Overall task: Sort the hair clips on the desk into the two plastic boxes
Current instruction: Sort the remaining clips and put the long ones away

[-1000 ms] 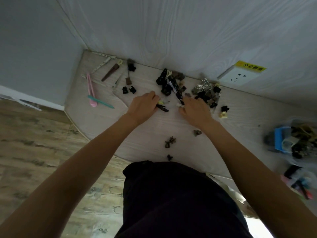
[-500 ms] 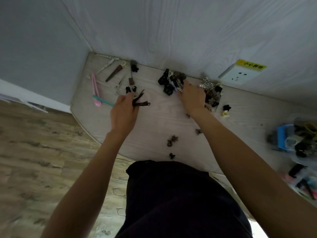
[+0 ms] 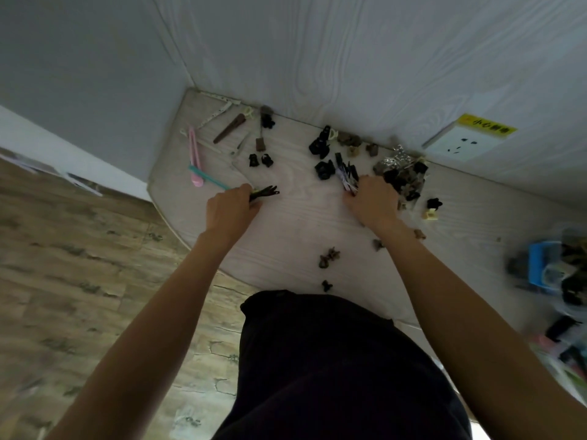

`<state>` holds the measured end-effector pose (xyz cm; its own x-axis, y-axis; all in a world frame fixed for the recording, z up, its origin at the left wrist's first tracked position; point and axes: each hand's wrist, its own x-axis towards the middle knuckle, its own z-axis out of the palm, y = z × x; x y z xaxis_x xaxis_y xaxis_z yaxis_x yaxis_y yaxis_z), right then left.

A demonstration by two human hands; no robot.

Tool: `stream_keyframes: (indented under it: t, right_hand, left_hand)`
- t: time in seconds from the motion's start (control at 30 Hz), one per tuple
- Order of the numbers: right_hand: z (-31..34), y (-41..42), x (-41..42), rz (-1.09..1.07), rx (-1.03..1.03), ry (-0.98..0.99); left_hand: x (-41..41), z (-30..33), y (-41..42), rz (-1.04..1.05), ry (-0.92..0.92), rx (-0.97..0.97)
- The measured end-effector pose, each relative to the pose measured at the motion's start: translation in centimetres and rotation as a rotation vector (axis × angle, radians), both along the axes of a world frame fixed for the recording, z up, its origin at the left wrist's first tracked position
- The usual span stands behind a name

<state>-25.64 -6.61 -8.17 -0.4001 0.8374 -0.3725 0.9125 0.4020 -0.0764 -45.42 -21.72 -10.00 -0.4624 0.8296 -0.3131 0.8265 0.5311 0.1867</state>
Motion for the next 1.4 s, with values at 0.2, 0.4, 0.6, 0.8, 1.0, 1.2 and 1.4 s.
stream_keyframes:
  t: [0.2, 0.4, 0.6, 0.8, 1.0, 1.2, 1.4]
  right_hand:
    - [1.1, -0.8, 1.5, -0.037, 0.103, 0.18]
    - [2.6, -0.8, 4.9, -0.135, 0.061, 0.349]
    - [5.3, -3.9, 14.1, -0.378, -0.003, 0.569]
    - [7.2, -9.6, 32.3, -0.49, 0.302, 0.278]
    - [7.2, -11.2, 45.2, -0.319, 0.313, 0.013]
    - [5.0, -10.3, 47.8, -0.354, 0.018, 0.155]
    - [5.6, -11.5, 51.2, -0.517, 0.193, 0.199]
  left_hand:
    - [1.1, 0.3, 1.0, -0.093, -0.032, 0.062]
    - [4.2, 1.9, 3.8, -0.114, -0.249, 0.157]
    - [13.2, 4.9, 7.5, -0.303, -0.406, 0.218]
    - [26.1, 6.2, 8.9, -0.656, -0.42, 0.319]
    - [36.5, 6.7, 8.0, -0.847, -0.425, 0.283]
    - [43.8, 8.2, 7.3, -0.97, -0.31, 0.217]
    - [50.7, 7.9, 8.8, -1.218, -0.171, 0.201]
